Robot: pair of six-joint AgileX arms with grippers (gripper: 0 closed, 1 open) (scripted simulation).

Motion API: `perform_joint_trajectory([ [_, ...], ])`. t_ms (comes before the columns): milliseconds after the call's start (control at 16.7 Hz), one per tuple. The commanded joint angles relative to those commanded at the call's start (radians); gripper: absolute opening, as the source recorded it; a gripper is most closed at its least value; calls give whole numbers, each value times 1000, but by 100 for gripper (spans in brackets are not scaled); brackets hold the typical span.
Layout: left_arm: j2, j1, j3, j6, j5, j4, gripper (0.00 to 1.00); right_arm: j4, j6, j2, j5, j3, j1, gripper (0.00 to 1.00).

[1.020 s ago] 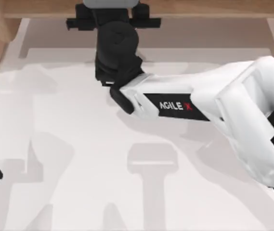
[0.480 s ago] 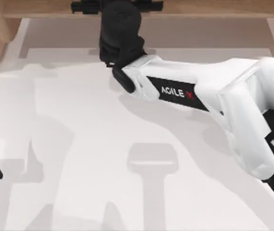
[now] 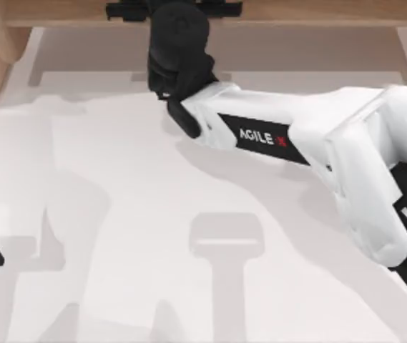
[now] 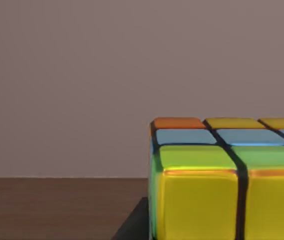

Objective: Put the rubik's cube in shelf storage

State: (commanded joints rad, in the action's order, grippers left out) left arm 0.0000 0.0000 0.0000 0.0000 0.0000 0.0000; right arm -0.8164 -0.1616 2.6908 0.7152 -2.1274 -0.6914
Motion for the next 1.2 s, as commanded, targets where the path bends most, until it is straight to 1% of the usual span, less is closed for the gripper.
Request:
perform_joint_trajectory([
  [480,0,0,0,0,0,0,100,0,0,0,0,0,0,98],
  [540,0,0,0,0,0,0,100,0,0,0,0,0,0,100],
  [1080,0,0,0,0,0,0,100,0,0,0,0,0,-4,100],
  [1200,0,0,0,0,0,0,100,-9,-14,-13,-13,15,5,100],
])
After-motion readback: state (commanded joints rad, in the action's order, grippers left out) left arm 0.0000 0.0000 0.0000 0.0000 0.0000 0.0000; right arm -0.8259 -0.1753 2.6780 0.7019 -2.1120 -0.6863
